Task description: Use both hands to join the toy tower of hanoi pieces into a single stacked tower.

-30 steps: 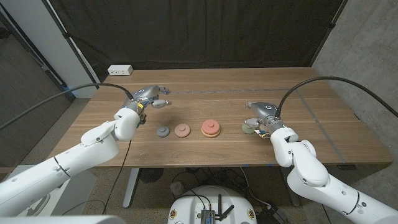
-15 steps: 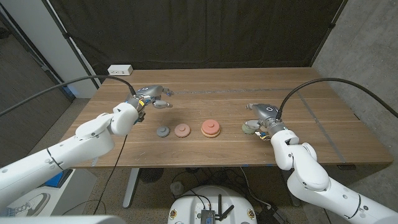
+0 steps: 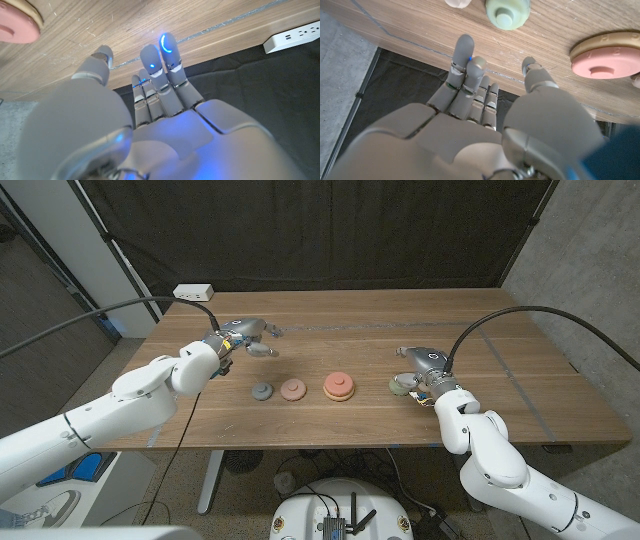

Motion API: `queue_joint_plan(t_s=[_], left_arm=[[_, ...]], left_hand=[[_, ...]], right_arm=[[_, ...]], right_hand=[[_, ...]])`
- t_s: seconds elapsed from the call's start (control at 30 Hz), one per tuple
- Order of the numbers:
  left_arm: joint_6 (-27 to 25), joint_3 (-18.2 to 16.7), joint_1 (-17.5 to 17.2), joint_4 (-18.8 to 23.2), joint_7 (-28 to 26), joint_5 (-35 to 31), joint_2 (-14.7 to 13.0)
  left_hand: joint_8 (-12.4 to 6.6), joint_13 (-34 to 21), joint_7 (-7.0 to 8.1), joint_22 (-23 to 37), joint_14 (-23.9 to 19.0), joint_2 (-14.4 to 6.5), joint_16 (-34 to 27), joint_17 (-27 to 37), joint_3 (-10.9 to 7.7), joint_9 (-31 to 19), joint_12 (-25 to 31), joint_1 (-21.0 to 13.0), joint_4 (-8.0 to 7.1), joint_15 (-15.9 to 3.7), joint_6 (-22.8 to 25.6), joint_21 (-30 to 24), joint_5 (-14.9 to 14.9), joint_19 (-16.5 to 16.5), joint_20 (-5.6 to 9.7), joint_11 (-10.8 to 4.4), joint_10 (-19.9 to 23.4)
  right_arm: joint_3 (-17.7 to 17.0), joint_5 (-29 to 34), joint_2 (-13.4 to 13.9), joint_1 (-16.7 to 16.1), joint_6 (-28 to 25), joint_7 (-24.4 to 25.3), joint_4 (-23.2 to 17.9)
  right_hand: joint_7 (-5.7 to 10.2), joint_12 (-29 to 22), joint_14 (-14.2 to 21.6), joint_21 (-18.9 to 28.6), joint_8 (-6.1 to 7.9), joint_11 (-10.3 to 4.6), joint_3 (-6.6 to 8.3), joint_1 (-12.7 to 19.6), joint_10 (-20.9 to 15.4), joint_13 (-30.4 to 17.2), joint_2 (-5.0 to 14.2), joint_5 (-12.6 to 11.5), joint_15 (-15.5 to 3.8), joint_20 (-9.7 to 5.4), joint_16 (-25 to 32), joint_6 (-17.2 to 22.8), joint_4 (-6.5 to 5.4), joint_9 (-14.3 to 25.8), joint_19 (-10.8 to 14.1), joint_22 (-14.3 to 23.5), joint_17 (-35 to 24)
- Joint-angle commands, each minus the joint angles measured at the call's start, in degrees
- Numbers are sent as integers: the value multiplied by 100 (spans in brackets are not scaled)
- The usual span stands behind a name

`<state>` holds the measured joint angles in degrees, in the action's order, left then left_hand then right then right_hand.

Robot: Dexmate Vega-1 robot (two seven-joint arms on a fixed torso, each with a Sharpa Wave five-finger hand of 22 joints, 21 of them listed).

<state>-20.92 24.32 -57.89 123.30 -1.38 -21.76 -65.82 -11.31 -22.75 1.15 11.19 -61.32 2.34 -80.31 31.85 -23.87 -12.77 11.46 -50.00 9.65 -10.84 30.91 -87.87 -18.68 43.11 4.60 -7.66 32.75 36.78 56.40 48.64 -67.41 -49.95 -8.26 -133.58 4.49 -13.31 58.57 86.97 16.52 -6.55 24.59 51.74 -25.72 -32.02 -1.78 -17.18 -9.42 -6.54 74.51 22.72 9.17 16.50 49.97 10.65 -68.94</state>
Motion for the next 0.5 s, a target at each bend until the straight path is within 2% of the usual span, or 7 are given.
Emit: queue_joint_plan(t_s=[0.03,0.5], left_arm=[[408,-112,-137,63,218,49,-151],[601,-47,-189,117,574,-68,-220]], left_hand=[[-22,2,16,14,14,-9,-25,0,24,-18,29,-55,-11,-171,-18,-22,14,-23,731,-10,49],[-20,22,22,17,49,-10,-9,-34,43,-11,21,-77,-15,-171,-36,-23,17,-45,731,-9,16]], right_arm=[[89,-66,-26,94,-55,24,44],[137,-66,15,131,-152,9,9]], right_hand=[[-6,-9,68,-10,23,-2,49,4,-41,-17,71,-42,-311,-564,47,49,-15,13,-9,20,-39],[-7,-44,125,28,44,-57,55,-28,-193,-49,94,-63,-309,-564,88,116,-28,15,51,42,-72]])
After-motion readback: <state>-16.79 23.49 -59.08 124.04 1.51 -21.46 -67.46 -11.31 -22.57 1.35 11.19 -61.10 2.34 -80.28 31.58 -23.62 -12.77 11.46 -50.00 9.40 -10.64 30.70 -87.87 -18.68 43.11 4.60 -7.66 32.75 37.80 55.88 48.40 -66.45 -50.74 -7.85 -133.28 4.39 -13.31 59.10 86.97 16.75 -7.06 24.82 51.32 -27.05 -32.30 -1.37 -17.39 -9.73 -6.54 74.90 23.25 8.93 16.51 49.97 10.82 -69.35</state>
